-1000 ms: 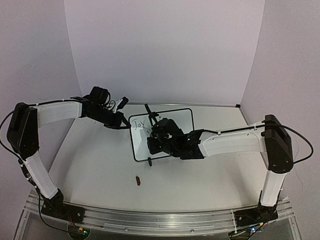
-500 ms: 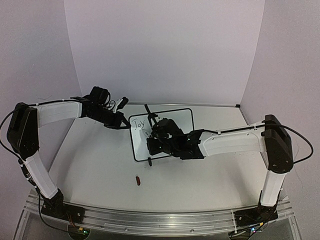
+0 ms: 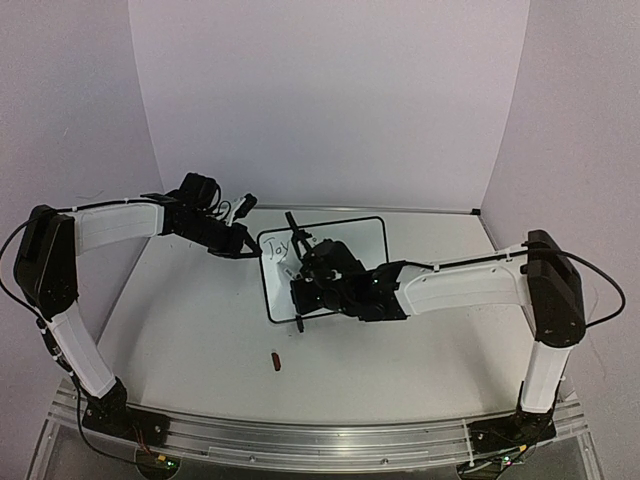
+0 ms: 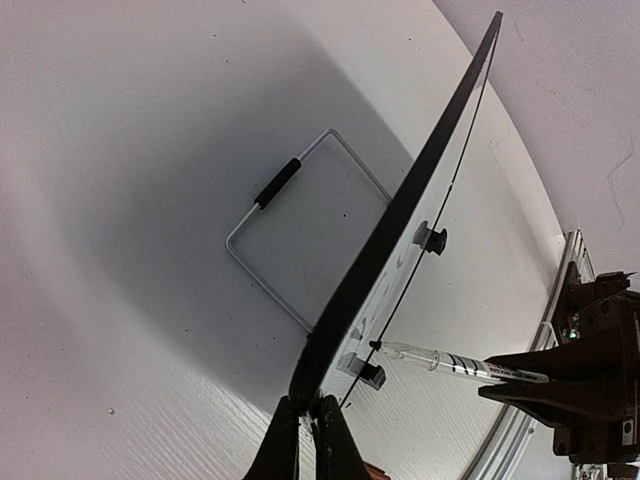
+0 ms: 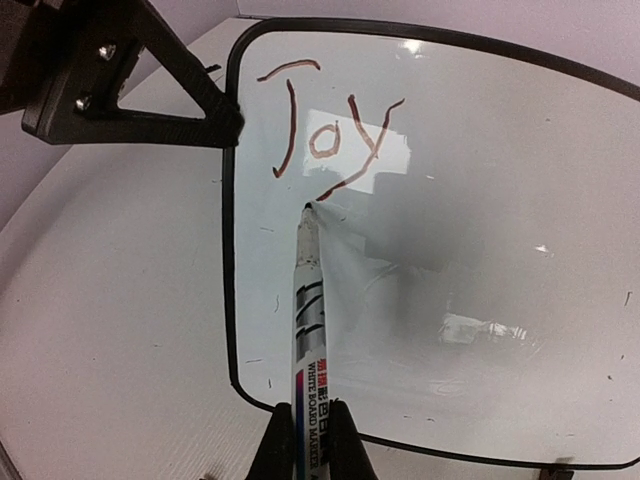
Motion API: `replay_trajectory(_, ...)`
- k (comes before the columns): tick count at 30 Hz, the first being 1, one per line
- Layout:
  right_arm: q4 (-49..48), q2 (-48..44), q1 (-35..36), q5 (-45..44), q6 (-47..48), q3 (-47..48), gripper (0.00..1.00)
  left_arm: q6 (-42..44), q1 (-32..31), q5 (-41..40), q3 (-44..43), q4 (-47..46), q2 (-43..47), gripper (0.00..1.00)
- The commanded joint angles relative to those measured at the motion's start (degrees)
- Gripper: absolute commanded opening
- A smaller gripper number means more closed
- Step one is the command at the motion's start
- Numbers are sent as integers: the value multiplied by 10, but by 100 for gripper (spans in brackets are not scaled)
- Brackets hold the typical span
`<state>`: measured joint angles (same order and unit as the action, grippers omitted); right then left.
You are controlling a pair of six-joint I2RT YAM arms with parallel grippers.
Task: Write a sentence on the whiteboard
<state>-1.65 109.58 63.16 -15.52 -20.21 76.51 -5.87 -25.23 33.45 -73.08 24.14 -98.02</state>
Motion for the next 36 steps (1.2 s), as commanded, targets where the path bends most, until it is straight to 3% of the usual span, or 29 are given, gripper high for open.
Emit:
replay_trajectory(1,-12,-17,6,4,0,0,0,18,-5,-12,-21,21,5,0)
replay_trajectory(18,-29,-135,2,-34,14,-64,0,17,-5,-14,-18,22,7,0)
replay_trajectory(36,-39,-115,-38,-34,24,-80,0,20,-4,-19,-21,25,-2,0)
